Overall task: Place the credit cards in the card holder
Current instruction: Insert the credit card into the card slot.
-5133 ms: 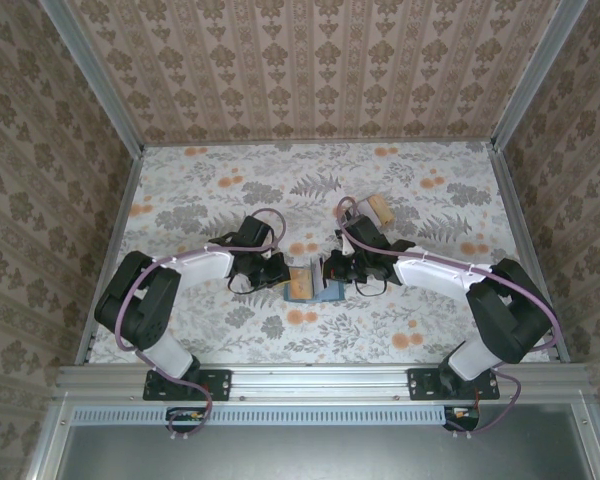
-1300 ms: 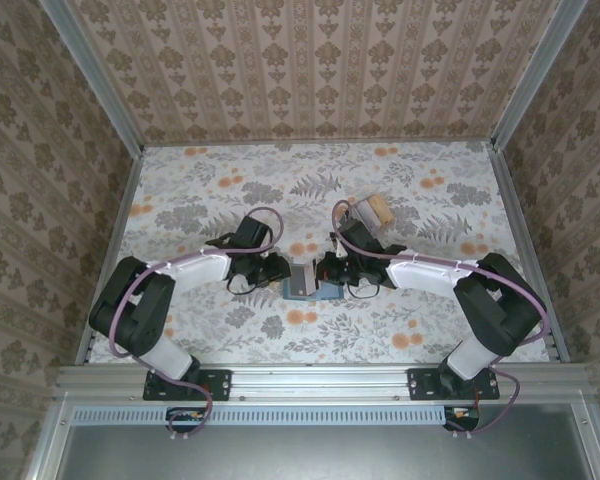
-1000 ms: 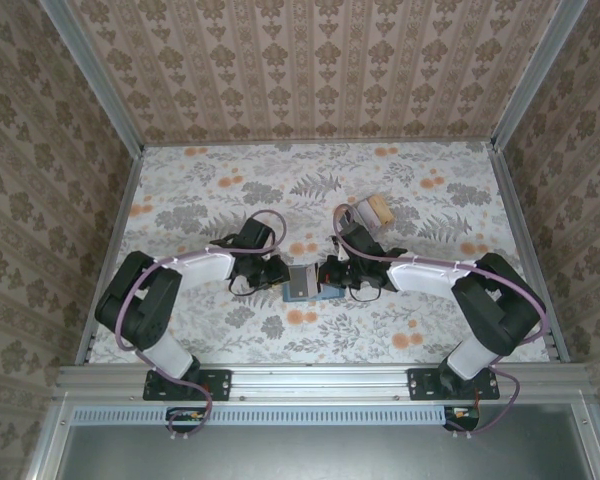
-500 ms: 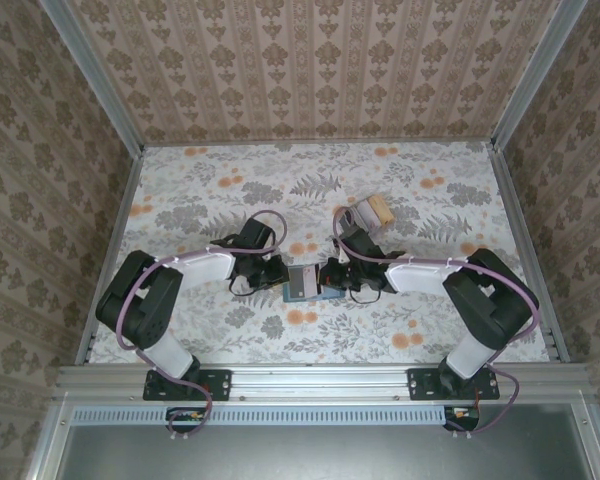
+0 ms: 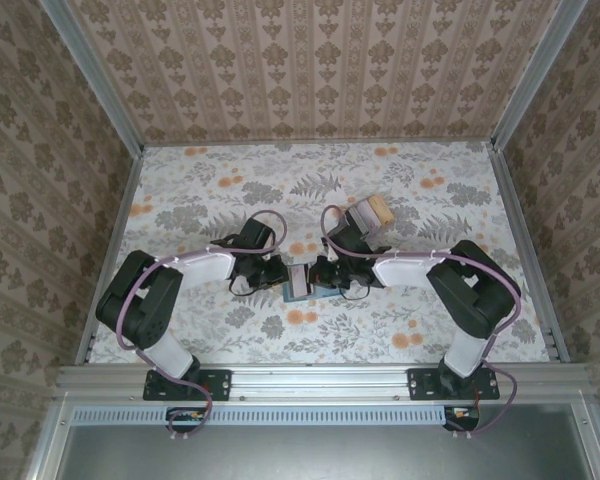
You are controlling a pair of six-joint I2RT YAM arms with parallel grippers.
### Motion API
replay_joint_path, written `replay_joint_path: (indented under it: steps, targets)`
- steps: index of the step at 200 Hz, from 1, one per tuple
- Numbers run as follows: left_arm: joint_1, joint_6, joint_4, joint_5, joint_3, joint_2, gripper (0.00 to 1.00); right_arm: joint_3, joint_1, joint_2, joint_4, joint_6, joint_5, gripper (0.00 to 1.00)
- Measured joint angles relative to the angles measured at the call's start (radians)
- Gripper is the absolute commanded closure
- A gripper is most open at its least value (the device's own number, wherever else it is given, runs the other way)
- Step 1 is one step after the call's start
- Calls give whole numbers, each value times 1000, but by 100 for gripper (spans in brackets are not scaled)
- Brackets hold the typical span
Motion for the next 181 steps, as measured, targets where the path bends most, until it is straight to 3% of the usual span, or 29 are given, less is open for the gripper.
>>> replay_joint_path:
  steps: [80, 93, 144, 181]
  targets:
    - [-5, 0, 0, -9, 1, 0, 81, 71, 11, 20, -143, -50, 26, 77]
    - [-6, 0, 0, -9, 1, 0, 80, 84, 12, 19, -188, -68, 43, 69]
    - [-6, 3, -1, -18, 1, -25, 74, 134, 12, -40, -314, -130, 109, 66]
    - [-6, 5, -14, -40, 1, -96, 66, 204, -11, -134, -458, -222, 239, 63]
